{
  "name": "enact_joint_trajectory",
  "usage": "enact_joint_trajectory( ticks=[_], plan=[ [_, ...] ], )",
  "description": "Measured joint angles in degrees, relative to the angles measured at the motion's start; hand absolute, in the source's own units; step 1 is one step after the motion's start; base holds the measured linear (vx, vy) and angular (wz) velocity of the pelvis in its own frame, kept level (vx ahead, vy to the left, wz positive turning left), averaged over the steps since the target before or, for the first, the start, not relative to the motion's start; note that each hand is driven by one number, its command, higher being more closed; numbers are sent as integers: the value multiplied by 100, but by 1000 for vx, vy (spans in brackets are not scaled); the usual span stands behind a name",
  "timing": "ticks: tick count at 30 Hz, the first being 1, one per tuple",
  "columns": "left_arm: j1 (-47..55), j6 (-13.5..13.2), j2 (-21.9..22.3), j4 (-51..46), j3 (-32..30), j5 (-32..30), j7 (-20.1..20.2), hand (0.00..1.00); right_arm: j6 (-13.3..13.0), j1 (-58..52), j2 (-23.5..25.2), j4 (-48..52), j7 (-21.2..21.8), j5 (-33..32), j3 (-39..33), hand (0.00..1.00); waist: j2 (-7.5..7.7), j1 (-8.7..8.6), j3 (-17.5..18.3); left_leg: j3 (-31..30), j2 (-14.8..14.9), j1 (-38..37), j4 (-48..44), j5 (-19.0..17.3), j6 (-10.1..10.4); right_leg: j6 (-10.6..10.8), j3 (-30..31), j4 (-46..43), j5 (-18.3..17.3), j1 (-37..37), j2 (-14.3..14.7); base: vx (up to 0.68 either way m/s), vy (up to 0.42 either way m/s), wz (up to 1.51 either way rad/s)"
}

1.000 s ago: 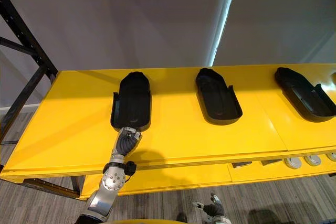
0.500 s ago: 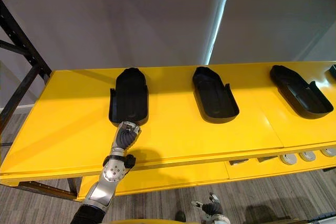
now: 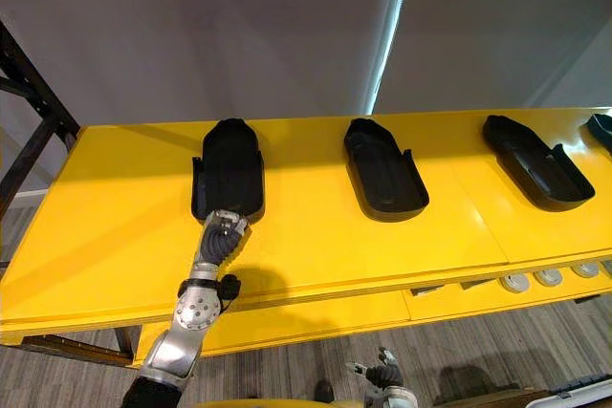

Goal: Walk over and take plastic housings, then place them on the shelf

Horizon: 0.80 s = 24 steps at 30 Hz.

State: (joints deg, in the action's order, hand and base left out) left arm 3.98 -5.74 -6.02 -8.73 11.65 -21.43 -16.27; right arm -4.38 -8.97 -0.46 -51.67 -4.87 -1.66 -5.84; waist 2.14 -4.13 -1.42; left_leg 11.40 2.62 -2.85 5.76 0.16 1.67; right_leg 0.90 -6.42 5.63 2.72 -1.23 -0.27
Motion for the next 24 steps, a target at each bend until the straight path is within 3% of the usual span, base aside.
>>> enact_joint_trajectory(
  ticks=[2,6,11,17,20,21,22,24],
  plan=[
    [-2,-176,-5,-667,-106,146,-21,100,-28,39,-8,-106,-1,-2,3,0,-1,47,-2,-35,-6,10,-19,1,-1,1,-23,-1,-1,-5,-6,-1,-1,11],
    [-12,-653,51,-1833,-922,848,-405,100,-33,85,-40,-177,-3,-5,7,0,-46,142,-41,-204,-10,11,7,0,-2,5,-156,-66,-76,-89,-17,-34,-10,19],
    [313,-907,497,-2008,-2897,1582,-1489,100,-19,166,-119,-376,-46,-3,6,0,-56,292,-94,-556,-7,-82,9,3,0,-33,-467,-450,-386,-160,-48,-10,-15,37],
    [1261,-802,815,-1245,-3894,2394,-1882,100,20,0,-74,-55,-149,2,-38,0,-40,503,-100,-745,-40,-121,11,-7,-9,30,-745,-659,-609,-223,-136,20,0,27],
    [1717,-134,929,-100,-4194,2511,-1522,100,86,-44,14,266,-113,7,-16,0,-31,527,-92,-726,-70,-197,-21,-78,-45,39,-816,-738,-691,-286,-189,26,25,9],
    [1776,115,932,564,-4230,2509,-1365,0,92,-37,58,412,-93,8,16,0,-19,532,-84,-662,-73,-214,-27,-116,-94,44,-799,-765,-712,-286,-206,28,36,-13],
    [1756,354,945,1192,-4259,2387,-1134,0,114,-20,111,537,-64,15,15,0,2,530,-78,-595,-74,-212,-90,-142,-56,50,-769,-785,-720,-285,-221,19,29,-15],
    [1724,546,964,1982,-4259,2264,-885,0,126,-25,169,662,-5,15,18,0,16,522,-63,-490,-79,-218,-215,-186,-75,64,-715,-847,-760,-290,-246,27,26,-22]
  ],
)
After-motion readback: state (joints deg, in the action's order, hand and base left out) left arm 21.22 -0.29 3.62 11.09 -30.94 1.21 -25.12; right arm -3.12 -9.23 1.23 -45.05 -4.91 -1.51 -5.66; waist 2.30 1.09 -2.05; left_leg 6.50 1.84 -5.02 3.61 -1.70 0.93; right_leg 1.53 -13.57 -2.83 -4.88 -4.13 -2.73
